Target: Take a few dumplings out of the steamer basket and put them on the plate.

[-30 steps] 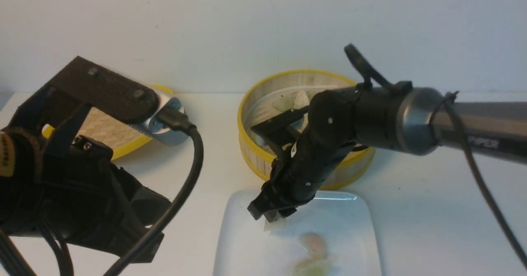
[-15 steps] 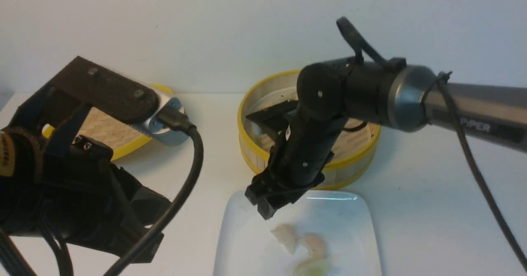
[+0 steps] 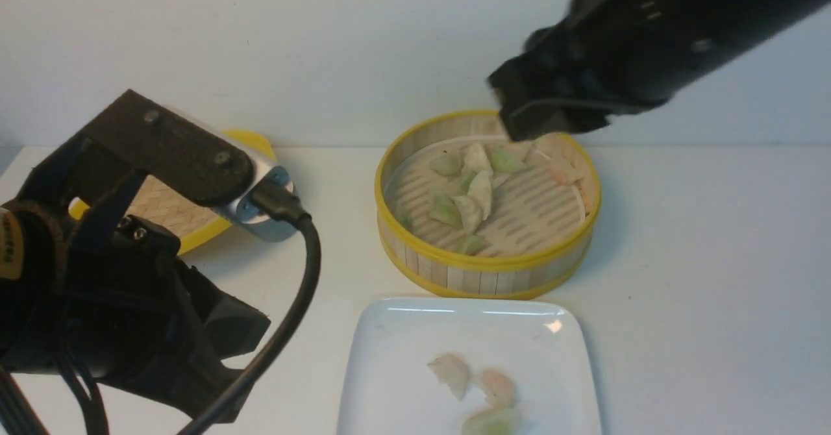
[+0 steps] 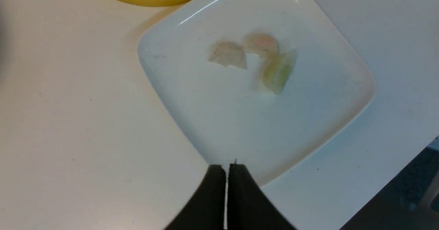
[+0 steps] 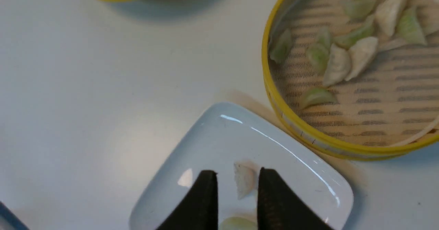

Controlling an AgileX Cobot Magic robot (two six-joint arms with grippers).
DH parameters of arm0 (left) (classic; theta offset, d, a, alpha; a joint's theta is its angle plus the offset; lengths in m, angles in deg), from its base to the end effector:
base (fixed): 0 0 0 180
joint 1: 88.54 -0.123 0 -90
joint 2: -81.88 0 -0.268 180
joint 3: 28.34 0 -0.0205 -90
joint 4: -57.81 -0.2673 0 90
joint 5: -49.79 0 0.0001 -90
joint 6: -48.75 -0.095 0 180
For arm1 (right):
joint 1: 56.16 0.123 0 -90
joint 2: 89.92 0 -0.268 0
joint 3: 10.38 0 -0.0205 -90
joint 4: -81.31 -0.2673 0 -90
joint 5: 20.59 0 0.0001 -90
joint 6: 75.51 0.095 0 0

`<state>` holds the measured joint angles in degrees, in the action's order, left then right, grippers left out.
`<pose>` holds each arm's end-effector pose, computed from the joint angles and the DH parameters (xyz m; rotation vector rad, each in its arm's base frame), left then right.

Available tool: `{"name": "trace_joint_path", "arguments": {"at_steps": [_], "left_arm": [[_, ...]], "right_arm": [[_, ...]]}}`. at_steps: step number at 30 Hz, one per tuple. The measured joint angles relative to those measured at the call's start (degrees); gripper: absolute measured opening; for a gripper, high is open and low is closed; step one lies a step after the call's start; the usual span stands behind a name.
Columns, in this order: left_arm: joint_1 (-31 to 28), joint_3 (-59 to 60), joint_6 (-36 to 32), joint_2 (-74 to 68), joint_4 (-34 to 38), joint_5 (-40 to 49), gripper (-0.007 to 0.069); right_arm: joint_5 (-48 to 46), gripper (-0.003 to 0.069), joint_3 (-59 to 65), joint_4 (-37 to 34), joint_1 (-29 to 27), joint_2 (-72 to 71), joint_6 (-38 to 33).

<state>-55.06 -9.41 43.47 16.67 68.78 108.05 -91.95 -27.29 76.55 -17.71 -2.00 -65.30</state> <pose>0.1660 -0.1282 0.3401 0.7809 2.3923 -0.4499 0.2257 0.1888 0.4222 -0.6200 2.4634 0.4582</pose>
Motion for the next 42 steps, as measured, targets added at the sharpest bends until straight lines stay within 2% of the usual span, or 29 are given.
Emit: {"name": "trace_joint_path", "arguments": {"at_steps": [3,6,8,9,13,20,24,30,34,42], "left_arm": [[0.0,0.0,-0.7,0.0,0.0,0.1,-0.0006],[0.0,0.0,-0.9,0.0,0.0,0.9,-0.0006],[0.0,0.0,-0.9,0.0,0.2,1.2,-0.0006],[0.0,0.0,-0.9,0.0,0.9,1.3,-0.0006],[0.0,0.0,-0.9,0.0,4.1,0.0,-0.0006],[0.0,0.0,-0.9,0.0,8.4,-6.8,-0.0006],[0.0,0.0,-0.4,0.0,8.5,-8.9,-0.0006],[0.0,1.3,2.3,2.9,8.3,-11.0,-0.0006],[0.0,7.2,5.3,12.4,8.3,-13.8,-0.0006],[0.0,19.4,6.2,32.9,8.7,-24.2,-0.0006]], "right_arm": [[1.1,0.0064,6.9,0.8,0.0,-10.4,2.3],[9.2,0.002,17.1,2.3,0.0,-23.3,3.5],[13.2,0.001,21.7,2.9,0.0,-27.4,3.6],[19.0,0.0003,29.2,3.8,0.0,-34.8,3.7],[34.0,-0.0001,45.2,6.3,0.0,-50.6,4.0],[48.5,-0.0001,64.3,8.2,0.0,-74.3,7.6],[51.4,-0.0001,67.6,10.1,0.0,-80.2,7.8],[52.6,-0.0001,68.2,11.2,0.0,-80.6,7.8],[52.7,-0.0001,68.4,11.2,0.0,-80.6,7.8],[52.7,-0.0001,68.4,11.2,0.0,-80.6,7.8]]}}
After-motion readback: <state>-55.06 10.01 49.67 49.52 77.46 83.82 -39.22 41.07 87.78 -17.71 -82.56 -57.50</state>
